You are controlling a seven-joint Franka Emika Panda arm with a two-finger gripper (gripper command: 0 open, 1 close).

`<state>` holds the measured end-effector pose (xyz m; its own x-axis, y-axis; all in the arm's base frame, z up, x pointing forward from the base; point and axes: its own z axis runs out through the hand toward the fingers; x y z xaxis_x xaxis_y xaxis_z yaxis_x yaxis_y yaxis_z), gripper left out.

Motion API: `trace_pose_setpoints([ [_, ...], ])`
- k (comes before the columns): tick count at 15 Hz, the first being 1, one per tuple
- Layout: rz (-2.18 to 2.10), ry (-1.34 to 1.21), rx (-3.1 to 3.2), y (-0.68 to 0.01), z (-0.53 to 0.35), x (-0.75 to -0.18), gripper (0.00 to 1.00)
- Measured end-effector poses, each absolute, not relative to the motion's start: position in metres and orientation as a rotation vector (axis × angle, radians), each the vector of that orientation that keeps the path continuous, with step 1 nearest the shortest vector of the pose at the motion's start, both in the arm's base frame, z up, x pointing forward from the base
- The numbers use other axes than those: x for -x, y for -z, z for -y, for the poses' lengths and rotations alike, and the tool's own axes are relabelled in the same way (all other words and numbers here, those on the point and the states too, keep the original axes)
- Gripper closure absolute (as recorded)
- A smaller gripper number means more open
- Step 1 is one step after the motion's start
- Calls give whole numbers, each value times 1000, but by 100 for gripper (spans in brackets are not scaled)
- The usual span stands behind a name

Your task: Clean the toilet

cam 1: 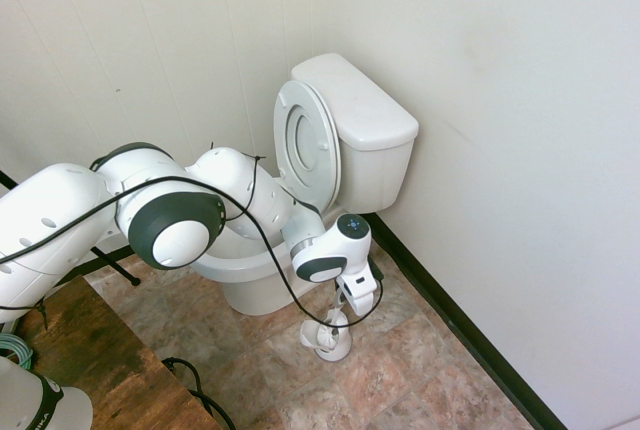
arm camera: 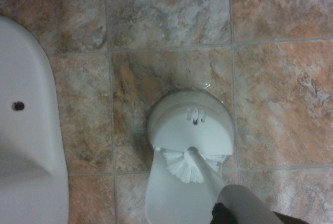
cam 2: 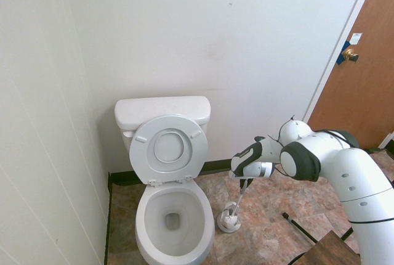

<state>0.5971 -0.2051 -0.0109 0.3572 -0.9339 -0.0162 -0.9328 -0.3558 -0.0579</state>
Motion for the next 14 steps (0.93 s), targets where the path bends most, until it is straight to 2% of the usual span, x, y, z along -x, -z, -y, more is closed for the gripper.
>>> trace_pose_setpoints([
  [6,-1713,68,2549,-14,190,-556,100],
  [14,-1639,114,2555,-175,198,-523,100],
])
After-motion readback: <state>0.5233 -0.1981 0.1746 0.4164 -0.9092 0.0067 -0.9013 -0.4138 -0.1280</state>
